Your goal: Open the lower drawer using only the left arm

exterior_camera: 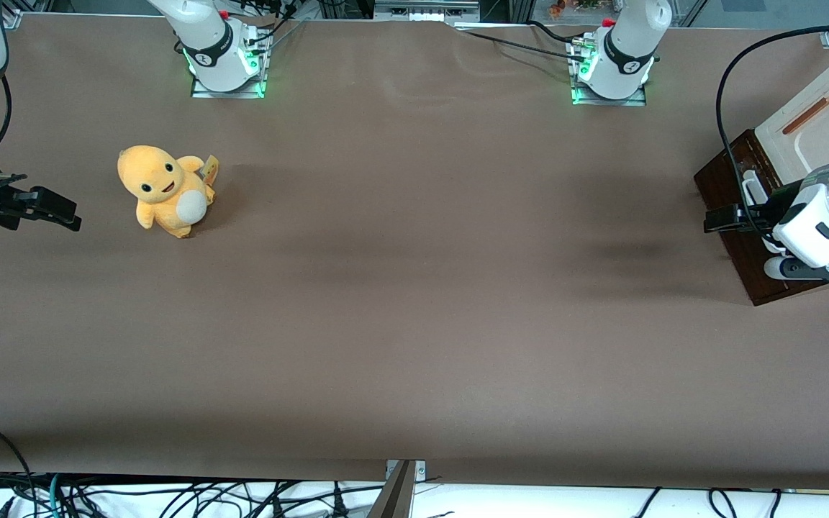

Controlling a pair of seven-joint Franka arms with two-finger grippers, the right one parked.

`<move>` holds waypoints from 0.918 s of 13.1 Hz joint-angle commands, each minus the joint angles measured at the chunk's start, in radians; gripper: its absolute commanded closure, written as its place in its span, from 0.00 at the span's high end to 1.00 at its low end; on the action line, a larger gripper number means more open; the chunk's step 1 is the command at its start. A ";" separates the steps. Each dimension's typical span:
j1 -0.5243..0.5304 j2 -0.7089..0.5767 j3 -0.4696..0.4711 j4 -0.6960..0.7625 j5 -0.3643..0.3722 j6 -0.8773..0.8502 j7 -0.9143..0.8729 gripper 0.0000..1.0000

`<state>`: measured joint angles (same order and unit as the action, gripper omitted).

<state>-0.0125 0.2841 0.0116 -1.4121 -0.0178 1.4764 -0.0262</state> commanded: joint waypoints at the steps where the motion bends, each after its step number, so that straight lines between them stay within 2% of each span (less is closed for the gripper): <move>1: -0.001 0.003 0.002 0.004 0.021 0.002 0.005 1.00; 12: -0.001 0.003 0.001 0.005 0.007 0.002 0.005 1.00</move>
<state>-0.0113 0.2858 0.0120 -1.4121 -0.0167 1.4774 -0.0262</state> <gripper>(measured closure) 0.000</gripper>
